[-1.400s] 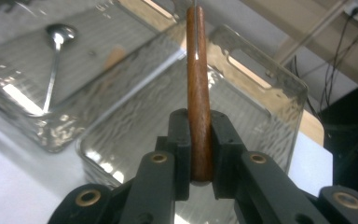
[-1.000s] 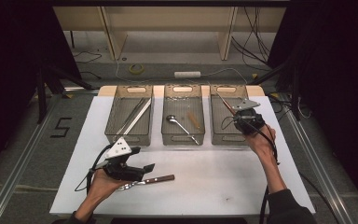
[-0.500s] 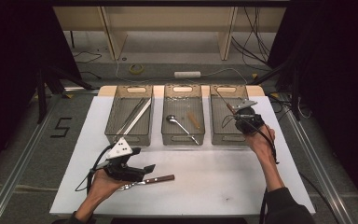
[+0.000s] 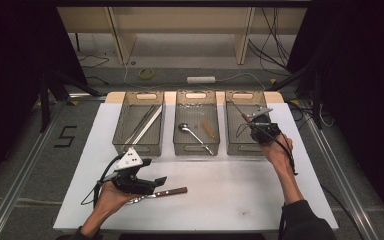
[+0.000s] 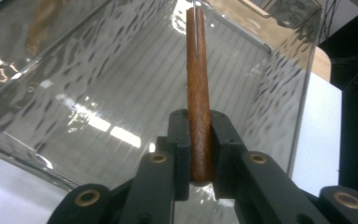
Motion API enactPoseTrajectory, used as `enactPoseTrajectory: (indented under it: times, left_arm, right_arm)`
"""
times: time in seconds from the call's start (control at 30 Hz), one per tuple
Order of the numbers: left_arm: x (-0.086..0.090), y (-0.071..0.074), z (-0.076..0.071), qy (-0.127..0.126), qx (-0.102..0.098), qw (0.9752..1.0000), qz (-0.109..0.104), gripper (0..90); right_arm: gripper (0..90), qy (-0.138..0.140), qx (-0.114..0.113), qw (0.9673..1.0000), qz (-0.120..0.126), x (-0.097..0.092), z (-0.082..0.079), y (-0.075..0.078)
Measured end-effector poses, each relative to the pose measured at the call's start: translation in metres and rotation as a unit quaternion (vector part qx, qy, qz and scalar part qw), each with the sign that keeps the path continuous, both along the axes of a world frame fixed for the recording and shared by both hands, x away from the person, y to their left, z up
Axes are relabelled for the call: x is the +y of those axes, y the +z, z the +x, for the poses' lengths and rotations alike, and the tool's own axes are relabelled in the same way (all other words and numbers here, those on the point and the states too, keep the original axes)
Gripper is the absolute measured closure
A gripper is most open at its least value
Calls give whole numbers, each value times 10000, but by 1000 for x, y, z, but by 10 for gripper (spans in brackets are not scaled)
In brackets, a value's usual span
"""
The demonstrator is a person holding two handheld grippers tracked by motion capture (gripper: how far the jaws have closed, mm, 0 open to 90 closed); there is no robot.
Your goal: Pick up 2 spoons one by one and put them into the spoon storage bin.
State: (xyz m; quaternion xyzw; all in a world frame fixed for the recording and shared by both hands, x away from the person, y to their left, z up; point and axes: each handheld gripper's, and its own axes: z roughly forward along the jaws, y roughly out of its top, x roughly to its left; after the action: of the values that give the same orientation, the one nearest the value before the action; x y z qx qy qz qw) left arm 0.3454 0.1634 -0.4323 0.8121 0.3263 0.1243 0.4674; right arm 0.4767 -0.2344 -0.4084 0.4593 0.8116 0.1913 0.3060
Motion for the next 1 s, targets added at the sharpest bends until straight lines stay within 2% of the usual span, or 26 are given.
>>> enactPoseTrajectory:
  times: [0.17,0.23,0.3,0.4,0.57,0.67,0.77,0.83,0.9,1.0]
  left_arm:
    - [-1,0,0,-1,1,10000,-3,162]
    - [-2,-1,0,-4,13,10000,-7,162]
    - [-1,-1,0,-1,18,10000,-5,162]
    - [0,0,0,-13,10,10000,14,162]
    - [0,0,0,-14,20,10000,12,162]
    - [0,0,0,-18,47,10000,22,162]
    - [-1,-1,1,-55,111,9999,65,162]
    - [-2,-2,1,-104,172,9997,117,162]
    - [-3,-3,1,-144,217,9995,192,162]
    - [-4,-4,1,-197,260,9990,289,162]
  right_arm:
    - [804,31,115,9999,87,1,2,-2]
    - [772,88,125,9998,142,1,2,-2]
    - [681,194,107,9991,357,1,1,1]
    - [624,357,79,9973,633,2,-1,6]
    - [578,454,44,9971,605,6,-4,10]
    - [551,514,-62,9965,662,7,-7,14]
    - [527,637,-78,9928,1015,8,-12,19]
    - [498,786,-165,9911,1066,9,-17,23]
    - [451,910,-164,9882,1221,9,-23,27]
    - [426,1140,-178,9830,1427,9,-32,33]
